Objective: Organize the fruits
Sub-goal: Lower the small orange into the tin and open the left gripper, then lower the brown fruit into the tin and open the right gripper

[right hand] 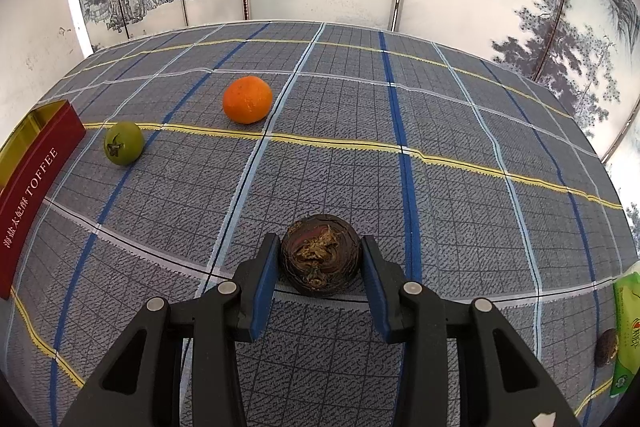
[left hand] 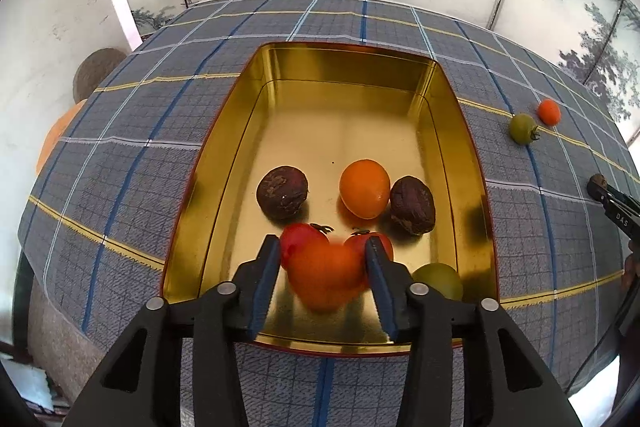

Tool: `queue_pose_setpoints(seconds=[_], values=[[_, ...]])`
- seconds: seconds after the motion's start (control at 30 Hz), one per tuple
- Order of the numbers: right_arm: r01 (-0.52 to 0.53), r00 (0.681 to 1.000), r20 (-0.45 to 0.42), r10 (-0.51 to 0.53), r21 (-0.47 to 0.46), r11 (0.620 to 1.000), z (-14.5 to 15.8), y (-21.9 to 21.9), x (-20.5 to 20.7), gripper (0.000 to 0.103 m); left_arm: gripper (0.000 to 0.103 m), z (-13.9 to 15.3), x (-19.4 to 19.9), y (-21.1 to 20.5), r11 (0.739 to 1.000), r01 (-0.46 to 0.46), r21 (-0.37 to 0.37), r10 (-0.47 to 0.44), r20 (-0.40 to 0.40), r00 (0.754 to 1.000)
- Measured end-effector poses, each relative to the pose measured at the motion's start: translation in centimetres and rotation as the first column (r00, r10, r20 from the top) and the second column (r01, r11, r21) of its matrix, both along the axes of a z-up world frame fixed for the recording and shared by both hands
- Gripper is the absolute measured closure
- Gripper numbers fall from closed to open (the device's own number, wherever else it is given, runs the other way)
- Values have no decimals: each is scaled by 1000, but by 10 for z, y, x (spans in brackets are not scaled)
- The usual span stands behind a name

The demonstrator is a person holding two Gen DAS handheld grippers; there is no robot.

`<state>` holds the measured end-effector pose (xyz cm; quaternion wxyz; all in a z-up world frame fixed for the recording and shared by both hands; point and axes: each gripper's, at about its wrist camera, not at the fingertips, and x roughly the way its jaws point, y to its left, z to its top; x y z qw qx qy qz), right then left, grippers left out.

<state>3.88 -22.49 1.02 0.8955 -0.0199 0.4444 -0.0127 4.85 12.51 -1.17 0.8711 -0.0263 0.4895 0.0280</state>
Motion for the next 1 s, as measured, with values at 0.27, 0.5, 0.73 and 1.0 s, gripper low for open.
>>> queue_pose_setpoints(seconds=[0.27, 0.5, 0.73, 1.0], values=[[-1, 1000, -7, 1, 10, 1000, 5, 9, 0, 66, 50, 0, -3, 0, 1000, 14, 19, -14, 18, 1000], [-136, 990, 32, 134, 67, 988, 29, 65, -3, 66, 46, 12, -15, 3, 1000, 10, 13, -11, 94, 996], [-376, 926, 92, 367, 125, 918, 61, 159, -8, 66, 43, 27, -33, 23, 999, -42, 7, 41, 147, 988], [-555, 832, 96, 546, 133, 821, 66, 255, -13, 66, 42, 27, -47, 59, 989, -144, 24, 141, 119, 983]])
